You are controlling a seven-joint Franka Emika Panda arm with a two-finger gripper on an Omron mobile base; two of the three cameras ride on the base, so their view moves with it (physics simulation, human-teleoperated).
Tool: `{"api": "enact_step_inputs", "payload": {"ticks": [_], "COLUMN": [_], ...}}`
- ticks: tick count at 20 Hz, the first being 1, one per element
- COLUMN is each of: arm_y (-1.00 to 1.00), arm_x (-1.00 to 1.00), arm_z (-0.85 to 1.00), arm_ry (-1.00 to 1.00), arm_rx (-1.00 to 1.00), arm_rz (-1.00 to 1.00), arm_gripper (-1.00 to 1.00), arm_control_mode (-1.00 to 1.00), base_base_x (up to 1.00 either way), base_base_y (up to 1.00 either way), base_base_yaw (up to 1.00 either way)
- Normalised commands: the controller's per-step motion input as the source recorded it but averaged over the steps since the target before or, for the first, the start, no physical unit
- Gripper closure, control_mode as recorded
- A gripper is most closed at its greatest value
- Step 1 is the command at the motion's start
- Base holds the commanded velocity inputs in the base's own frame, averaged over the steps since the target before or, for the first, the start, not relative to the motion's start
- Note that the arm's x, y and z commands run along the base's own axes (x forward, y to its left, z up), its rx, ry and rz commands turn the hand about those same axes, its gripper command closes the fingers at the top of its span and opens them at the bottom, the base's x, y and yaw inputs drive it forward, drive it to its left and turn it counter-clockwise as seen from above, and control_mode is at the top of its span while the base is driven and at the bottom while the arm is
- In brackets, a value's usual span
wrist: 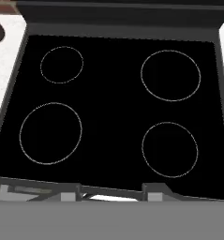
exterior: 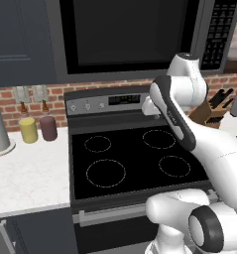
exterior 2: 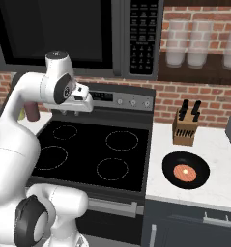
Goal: Open the microwave, place the bowl with waffle inside the microwave, then close the microwave door and turn it on.
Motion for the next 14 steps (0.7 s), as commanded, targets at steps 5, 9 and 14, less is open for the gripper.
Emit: {"api": "enact_step_inputs", "payload": {"ticks": [5, 9, 14], "arm_y": [-0.11, -0.65, -0.69], "arm_x": [-0.22, -0.06, 0.35], "arm_z": [0.10, 0.57, 0.60], "arm_ry": [-0.10, -0.53, -0.73], "arm_rx": [0.03, 0.16, 0.21], "arm_rz": [0.00, 0.00, 0.00], "arm_gripper": [-1.00, -1.00, -1.00], "arm_control_mode": [-1.00, -1.00, -1.00], "base_base_x": [0.00, 0.00, 0.00], "base_base_y": [0.00, 0.00, 0.00], "base_base_yaw": [0.00, 0.00, 0.00]}}
